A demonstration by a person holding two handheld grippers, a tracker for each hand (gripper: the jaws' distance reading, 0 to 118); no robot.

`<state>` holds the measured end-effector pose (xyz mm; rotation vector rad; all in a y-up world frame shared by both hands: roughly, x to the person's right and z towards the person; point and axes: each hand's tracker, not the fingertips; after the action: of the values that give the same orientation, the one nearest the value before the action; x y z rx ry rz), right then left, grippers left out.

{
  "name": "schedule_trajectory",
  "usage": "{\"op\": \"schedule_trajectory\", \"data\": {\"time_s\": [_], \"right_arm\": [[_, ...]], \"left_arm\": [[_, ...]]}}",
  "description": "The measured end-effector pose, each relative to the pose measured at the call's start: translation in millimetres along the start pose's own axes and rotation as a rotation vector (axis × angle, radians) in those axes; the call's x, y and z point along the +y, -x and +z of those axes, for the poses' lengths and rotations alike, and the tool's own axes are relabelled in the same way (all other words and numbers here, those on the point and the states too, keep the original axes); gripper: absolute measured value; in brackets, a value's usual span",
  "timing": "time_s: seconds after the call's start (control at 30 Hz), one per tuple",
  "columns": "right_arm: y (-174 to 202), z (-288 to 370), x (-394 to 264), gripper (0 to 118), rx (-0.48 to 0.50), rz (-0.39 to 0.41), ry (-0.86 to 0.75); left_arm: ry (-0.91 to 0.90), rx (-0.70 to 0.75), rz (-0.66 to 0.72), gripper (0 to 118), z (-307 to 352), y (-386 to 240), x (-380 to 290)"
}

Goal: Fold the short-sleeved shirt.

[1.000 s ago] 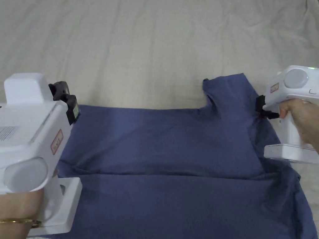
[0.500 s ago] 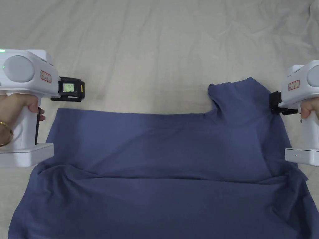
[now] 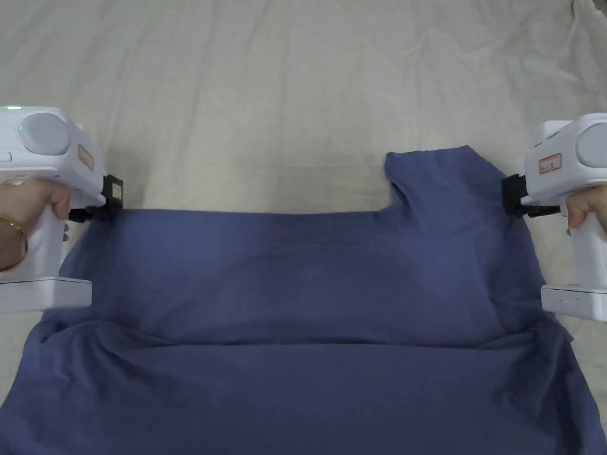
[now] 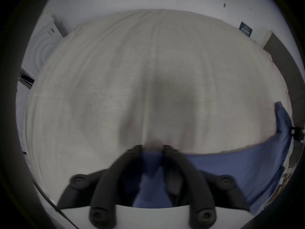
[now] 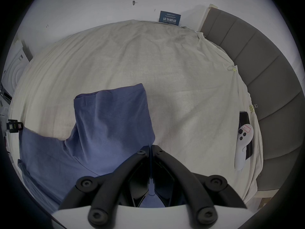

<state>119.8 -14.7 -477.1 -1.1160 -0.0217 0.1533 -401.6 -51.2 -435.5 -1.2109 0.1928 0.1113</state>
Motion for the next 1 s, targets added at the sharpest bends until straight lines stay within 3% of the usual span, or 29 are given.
{"op": "schedule_trajectory", "data": {"time_s": [0.27, 0.57, 0.8, 1.0], "right_arm": [[0, 25, -2, 1, -0.008, 0.023, -0.036], [-18, 108, -34, 1, 0.017, 0.020, -0.159], [-43, 161, -98, 1, 0.063, -0.014, -0.232], [-49, 164, -172, 1, 0.086, -0.017, -0.207]], "left_arm": [[-0.158, -0.047, -0.002, 0, 48, 12, -13], [-0.305, -0.118, 0.015, 0, 142, 49, -60], [-0.334, -0.135, 0.006, 0, 174, 61, -121], [-0.296, -0.141, 0.005, 0, 167, 66, -180]]}}
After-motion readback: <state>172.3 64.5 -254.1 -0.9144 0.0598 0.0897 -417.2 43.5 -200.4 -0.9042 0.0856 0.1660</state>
